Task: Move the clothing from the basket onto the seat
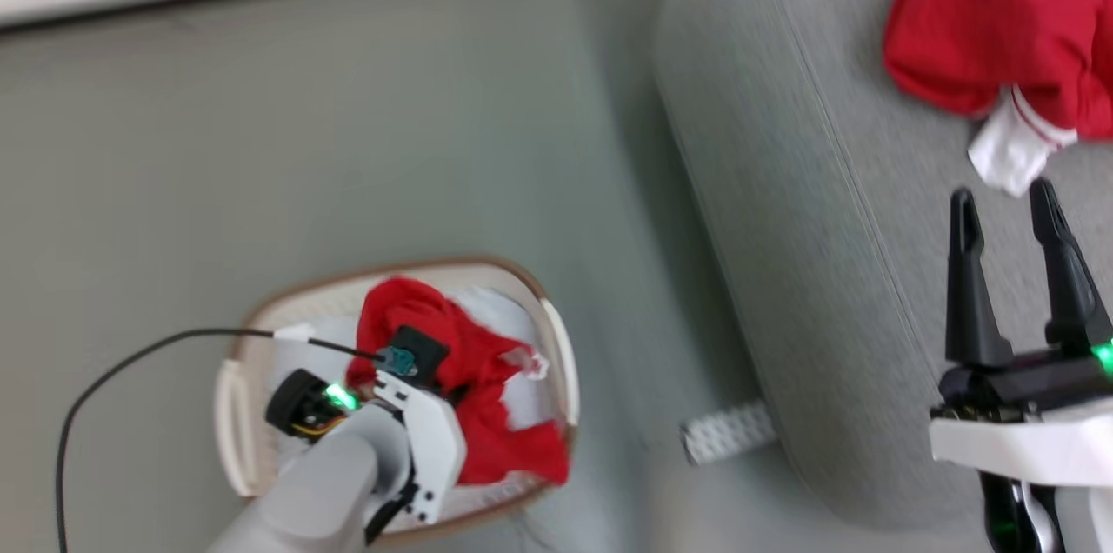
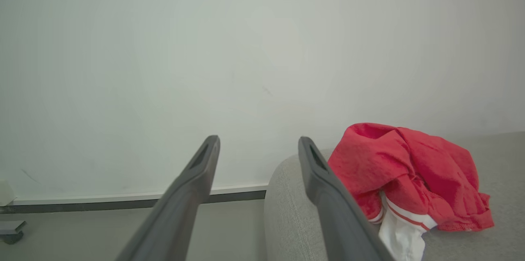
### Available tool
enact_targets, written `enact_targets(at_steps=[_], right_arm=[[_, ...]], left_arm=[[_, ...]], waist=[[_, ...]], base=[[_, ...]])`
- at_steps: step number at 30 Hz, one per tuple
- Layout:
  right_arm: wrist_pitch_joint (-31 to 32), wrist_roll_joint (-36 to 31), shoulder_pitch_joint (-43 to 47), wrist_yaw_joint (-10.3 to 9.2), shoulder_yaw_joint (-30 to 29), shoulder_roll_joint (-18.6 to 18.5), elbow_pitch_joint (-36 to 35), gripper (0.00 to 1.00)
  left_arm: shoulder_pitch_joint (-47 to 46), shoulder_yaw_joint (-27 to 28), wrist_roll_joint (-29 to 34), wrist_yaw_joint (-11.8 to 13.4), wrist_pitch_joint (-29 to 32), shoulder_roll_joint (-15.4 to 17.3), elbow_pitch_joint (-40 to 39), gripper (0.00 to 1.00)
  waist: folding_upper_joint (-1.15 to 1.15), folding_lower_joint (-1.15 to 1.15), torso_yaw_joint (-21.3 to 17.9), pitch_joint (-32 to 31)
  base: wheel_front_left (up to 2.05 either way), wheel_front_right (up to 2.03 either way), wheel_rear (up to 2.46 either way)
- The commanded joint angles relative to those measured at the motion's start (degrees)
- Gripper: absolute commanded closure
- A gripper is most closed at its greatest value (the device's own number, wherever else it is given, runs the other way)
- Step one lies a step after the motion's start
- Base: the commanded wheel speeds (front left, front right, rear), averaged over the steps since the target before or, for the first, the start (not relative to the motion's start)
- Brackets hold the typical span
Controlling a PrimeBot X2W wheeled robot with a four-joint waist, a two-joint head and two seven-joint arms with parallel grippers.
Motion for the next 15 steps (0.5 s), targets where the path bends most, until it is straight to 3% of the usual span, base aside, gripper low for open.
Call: enact_targets(at_steps=[1, 9, 15], right_arm=[[-0.18, -0.38, 2.02, -0.13, -0.82, -1.21, 0.37, 0.0], [-0.18, -0.56, 8.11, -0.13, -0.74, -2.87, 1.3, 0.0], [-0.17, -0.64, 12.53, -0.13, 0.06, -2.93, 2.31, 0.0]], left_arm=[[1.42, 0.03, -1.8, 0.12, -1.92, -0.86, -1.49, 1.0], [3.46, 2.91, -8.92, 0.12, -8.24, -1.87, -11.5, 1.0], [3.18, 6.17, -11.89, 1.68, -8.73, -0.89, -24.68, 1.0]], waist=[[0.0, 0.01, 7.39, -9.49], [0.0, 0.01, 12.1, -18.58], [0.0, 0.01, 14.92, -23.39]], base=[[0.0, 0.0, 0.0], [0.0, 0.0, 0.0], [0.0, 0.0, 0.0]])
